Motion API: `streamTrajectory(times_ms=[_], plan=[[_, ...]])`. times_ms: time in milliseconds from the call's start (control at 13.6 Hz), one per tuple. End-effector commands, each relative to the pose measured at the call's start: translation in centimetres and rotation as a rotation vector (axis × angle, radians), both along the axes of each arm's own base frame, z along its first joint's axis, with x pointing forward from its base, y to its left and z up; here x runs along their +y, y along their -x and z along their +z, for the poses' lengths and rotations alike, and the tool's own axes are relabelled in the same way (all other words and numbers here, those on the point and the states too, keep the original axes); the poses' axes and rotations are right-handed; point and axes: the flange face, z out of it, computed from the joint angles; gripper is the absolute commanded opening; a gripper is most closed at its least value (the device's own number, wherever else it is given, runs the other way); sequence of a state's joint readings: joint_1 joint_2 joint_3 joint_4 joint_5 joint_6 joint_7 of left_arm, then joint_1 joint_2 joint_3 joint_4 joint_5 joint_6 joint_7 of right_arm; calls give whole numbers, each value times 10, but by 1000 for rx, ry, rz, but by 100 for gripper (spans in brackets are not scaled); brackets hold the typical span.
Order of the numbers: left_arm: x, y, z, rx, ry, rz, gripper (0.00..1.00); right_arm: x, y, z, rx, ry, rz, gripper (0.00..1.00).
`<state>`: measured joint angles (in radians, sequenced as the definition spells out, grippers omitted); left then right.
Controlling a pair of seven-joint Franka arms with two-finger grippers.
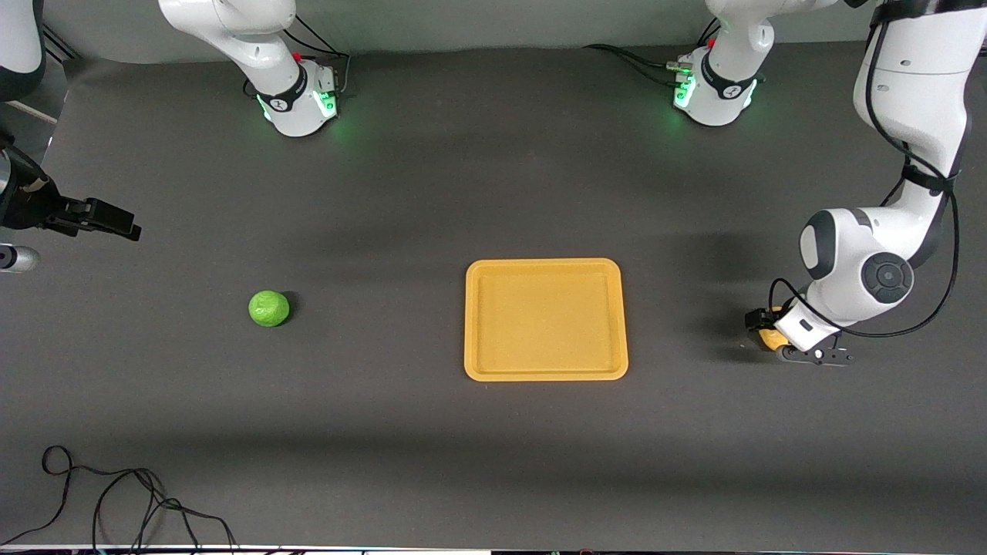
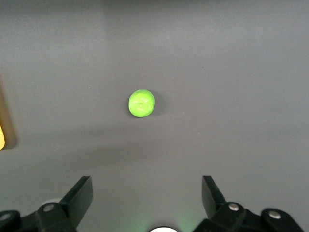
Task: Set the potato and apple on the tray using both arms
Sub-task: 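Close the left gripper on the yellow potato and lift it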
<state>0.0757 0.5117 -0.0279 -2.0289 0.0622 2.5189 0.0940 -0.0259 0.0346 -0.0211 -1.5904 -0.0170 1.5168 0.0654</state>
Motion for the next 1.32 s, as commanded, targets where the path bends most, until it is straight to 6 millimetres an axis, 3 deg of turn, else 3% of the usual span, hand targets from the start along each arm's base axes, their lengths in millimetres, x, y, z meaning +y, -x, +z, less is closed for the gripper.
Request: streamTrajectory(times_ms=[0,147,220,293,440,586,660,806,1026,1099,1246], plan=[[1,2,2,-6,-2,-14,83,1,2,-1,-8,6,23,100],[2,1,8,-3,-4,-14,25,1,2,-1,-8,6,23,100],[1,-1,13,-9,-4,-18,5,1,2,-1,-8,6,23,100],[2,-3,20,-16,-5,-18,0,2,2,-1,-8,6,24,100],[3,-11,47,25,-10,-35,0,1,2,-1,-8,6,23,100],[-4,-18,97,55,-6,-53,0,1,2,-1,-8,6,23,100],[-19,-19,121,57,10,-76,0,1,2,-1,-8,6,23,100],[-62,-29,162,54,66,-114,0,1,2,0,-14,6,24,100],[-145,-38,200,53,180,-139,0,1,1,-2,-35,7,25,100],[-169,-39,203,51,185,-148,0,1,1,-2,-37,7,23,100],[-215,-31,183,78,188,-126,0,1,1,-3,-37,7,23,100]])
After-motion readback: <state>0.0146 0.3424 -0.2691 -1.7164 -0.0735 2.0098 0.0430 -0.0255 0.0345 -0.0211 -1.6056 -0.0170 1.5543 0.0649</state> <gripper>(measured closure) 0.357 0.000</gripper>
